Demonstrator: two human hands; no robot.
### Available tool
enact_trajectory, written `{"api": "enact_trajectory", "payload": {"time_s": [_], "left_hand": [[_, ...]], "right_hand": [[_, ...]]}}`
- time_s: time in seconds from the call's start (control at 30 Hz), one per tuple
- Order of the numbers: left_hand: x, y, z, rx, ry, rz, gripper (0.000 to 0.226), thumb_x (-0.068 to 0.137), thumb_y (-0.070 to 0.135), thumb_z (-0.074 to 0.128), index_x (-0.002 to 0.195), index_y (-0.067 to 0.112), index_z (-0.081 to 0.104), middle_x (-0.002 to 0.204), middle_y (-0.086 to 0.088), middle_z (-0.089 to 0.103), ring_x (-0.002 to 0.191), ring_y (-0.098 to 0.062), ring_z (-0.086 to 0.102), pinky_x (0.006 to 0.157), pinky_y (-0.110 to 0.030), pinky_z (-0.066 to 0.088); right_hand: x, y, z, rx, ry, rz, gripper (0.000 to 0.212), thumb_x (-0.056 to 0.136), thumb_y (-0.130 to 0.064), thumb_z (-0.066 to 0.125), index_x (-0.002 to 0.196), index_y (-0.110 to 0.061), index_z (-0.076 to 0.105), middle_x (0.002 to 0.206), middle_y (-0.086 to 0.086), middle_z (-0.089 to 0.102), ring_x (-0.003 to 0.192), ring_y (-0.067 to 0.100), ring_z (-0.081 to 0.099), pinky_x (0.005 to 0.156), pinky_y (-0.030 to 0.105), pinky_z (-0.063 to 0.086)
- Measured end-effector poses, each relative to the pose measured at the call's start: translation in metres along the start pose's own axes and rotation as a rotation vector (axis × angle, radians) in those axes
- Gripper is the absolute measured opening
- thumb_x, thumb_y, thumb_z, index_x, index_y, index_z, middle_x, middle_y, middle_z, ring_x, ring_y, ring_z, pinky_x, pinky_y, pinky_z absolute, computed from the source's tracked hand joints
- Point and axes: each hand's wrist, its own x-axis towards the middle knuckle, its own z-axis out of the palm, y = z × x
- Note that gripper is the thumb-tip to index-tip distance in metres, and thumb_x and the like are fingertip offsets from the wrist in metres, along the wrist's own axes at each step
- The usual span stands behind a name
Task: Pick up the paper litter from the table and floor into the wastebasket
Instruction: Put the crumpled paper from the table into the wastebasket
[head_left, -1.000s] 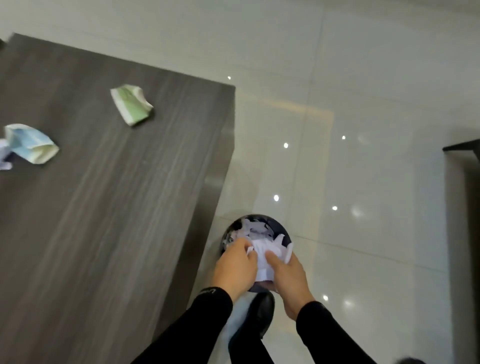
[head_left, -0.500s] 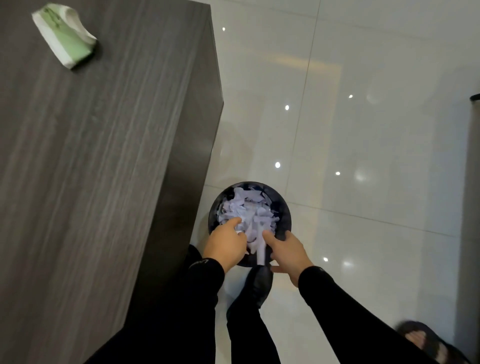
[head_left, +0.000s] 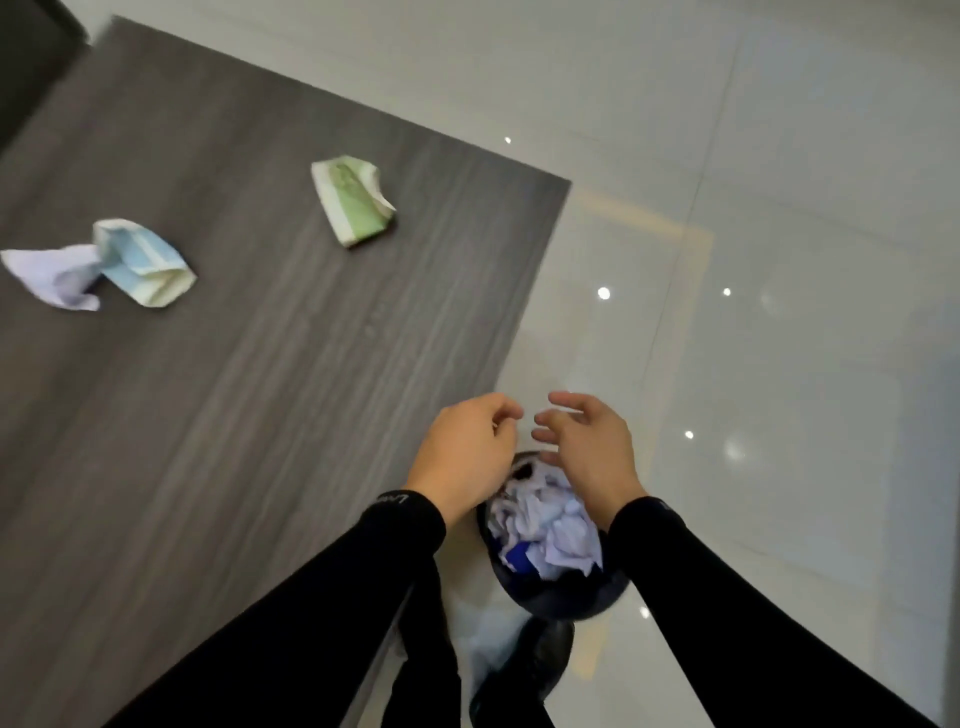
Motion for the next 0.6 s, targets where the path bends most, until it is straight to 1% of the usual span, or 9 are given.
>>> {"api": "enact_trajectory", "payload": {"time_s": [0.1,0.13,0.2,0.27,0.3,0.4,0.47,0.53,0.6], "left_hand": [[0.015,0.002,-0.058,0.02,0.133,0.057,0.021,0.086,0.02,0.051,0.097,0.022,0.068,0.09,-0.001,0.073,0.085,-0.019,0.065,0.076,-0.025,0.046],[0.02,-0.002,-0.078,0.023,0.182,0.043,0.02,0.085,0.019,0.053,0.096,0.021,0.069,0.091,-0.003,0.074,0.087,-0.02,0.066,0.077,-0.026,0.046],[0.027,-0.016,-0.119,0.016,0.262,-0.011,0.019,0.085,0.019,0.053,0.095,0.021,0.07,0.091,-0.005,0.074,0.09,-0.023,0.066,0.08,-0.028,0.047],[0.031,-0.034,-0.154,0.026,0.315,-0.072,0.021,0.086,0.019,0.052,0.097,0.021,0.069,0.094,-0.006,0.074,0.094,-0.025,0.065,0.084,-0.031,0.048],[0.032,-0.044,-0.171,0.055,0.336,-0.093,0.022,0.086,0.019,0.051,0.099,0.021,0.069,0.099,-0.005,0.074,0.097,-0.026,0.064,0.086,-0.032,0.047],[0.035,-0.072,-0.21,0.193,0.427,-0.092,0.027,0.084,0.02,0.052,0.106,0.019,0.066,0.11,-0.006,0.069,0.106,-0.027,0.06,0.089,-0.035,0.045],[0.04,-0.089,-0.235,0.292,0.608,-0.048,0.034,0.08,0.022,0.057,0.112,0.016,0.062,0.12,-0.008,0.061,0.114,-0.03,0.051,0.092,-0.038,0.039],[0.049,-0.105,-0.261,0.333,0.766,-0.067,0.052,0.074,0.028,0.066,0.123,0.017,0.055,0.138,-0.012,0.045,0.128,-0.033,0.036,0.103,-0.044,0.028],[0.058,-0.122,-0.285,0.264,0.735,-0.227,0.081,0.066,0.042,0.073,0.138,0.027,0.038,0.155,-0.013,0.017,0.141,-0.036,0.01,0.111,-0.054,0.012]], "right_hand": [[0.004,-0.052,0.044,-0.011,-0.045,-0.126,0.022,0.086,-0.002,0.051,0.104,-0.013,0.058,0.075,0.003,0.063,0.066,0.014,0.062,0.061,0.026,0.054],[0.006,-0.067,0.06,-0.03,-0.059,-0.146,0.023,0.086,-0.001,0.052,0.106,-0.011,0.058,0.072,0.002,0.062,0.066,0.017,0.061,0.065,0.031,0.055],[0.01,-0.089,0.094,-0.114,-0.09,-0.188,0.025,0.085,-0.005,0.055,0.109,-0.01,0.058,0.076,0.002,0.062,0.078,0.023,0.062,0.083,0.043,0.053],[0.017,-0.106,0.122,-0.289,-0.081,-0.275,0.035,0.085,-0.015,0.06,0.118,-0.008,0.055,0.098,0.008,0.065,0.094,0.026,0.062,0.096,0.046,0.048],[0.021,-0.115,0.135,-0.412,-0.048,-0.334,0.046,0.084,-0.023,0.063,0.126,-0.008,0.051,0.114,0.012,0.061,0.103,0.027,0.06,0.1,0.041,0.045],[0.032,-0.143,0.169,-0.648,0.034,-0.517,0.085,0.076,-0.041,0.071,0.143,-0.01,0.03,0.143,0.02,0.035,0.127,0.034,0.043,0.106,0.037,0.034],[0.044,-0.16,0.191,-0.711,0.036,-0.561,0.102,0.07,-0.047,0.074,0.149,-0.02,0.016,0.151,0.023,0.019,0.136,0.039,0.03,0.111,0.045,0.03],[0.057,-0.169,0.207,-0.856,-0.002,-0.589,0.105,0.068,-0.047,0.076,0.149,-0.032,0.011,0.157,0.02,0.003,0.139,0.041,0.021,0.111,0.05,0.027],[0.067,-0.172,0.216,-1.069,-0.074,-0.618,0.102,0.07,-0.038,0.078,0.149,-0.034,0.013,0.159,0.012,-0.004,0.139,0.041,0.022,0.109,0.048,0.031]]}}
